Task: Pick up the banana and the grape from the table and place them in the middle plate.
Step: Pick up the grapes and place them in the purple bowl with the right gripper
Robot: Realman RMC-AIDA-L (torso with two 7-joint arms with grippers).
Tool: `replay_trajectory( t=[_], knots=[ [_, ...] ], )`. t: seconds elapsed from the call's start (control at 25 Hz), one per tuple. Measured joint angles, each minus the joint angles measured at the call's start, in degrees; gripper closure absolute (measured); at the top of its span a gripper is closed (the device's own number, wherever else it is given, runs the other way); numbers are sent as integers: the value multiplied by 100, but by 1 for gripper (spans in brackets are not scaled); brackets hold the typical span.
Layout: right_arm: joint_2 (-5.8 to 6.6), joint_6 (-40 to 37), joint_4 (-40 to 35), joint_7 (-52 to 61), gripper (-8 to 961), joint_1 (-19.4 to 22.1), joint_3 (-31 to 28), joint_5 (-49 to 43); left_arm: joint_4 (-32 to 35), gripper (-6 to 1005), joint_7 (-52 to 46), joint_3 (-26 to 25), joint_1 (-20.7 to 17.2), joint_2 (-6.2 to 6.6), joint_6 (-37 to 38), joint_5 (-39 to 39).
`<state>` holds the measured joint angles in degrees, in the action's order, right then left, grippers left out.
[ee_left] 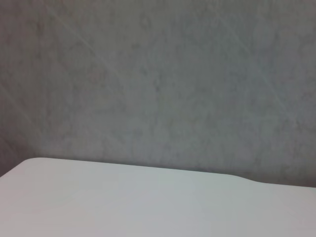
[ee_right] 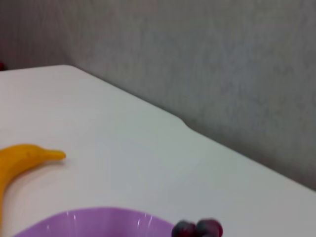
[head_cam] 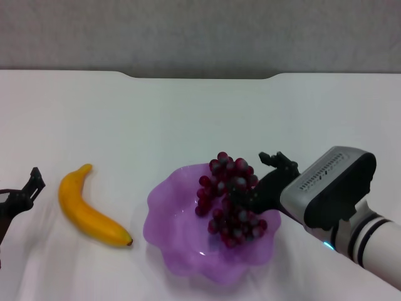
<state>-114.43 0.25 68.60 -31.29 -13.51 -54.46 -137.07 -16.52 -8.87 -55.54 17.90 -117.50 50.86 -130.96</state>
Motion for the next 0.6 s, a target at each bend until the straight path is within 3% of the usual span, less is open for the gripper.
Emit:
replay_trajectory(
  t=[0.36, 0.6],
  knots=[
    [7, 168, 463, -1, 46, 29, -189, -257, 0, 97, 0, -2, -21, 7, -6, 0],
    [-4, 22, 903, -9, 46, 322, -313, -939, -1, 97, 0, -9, -29, 8, -7, 0]
  ],
)
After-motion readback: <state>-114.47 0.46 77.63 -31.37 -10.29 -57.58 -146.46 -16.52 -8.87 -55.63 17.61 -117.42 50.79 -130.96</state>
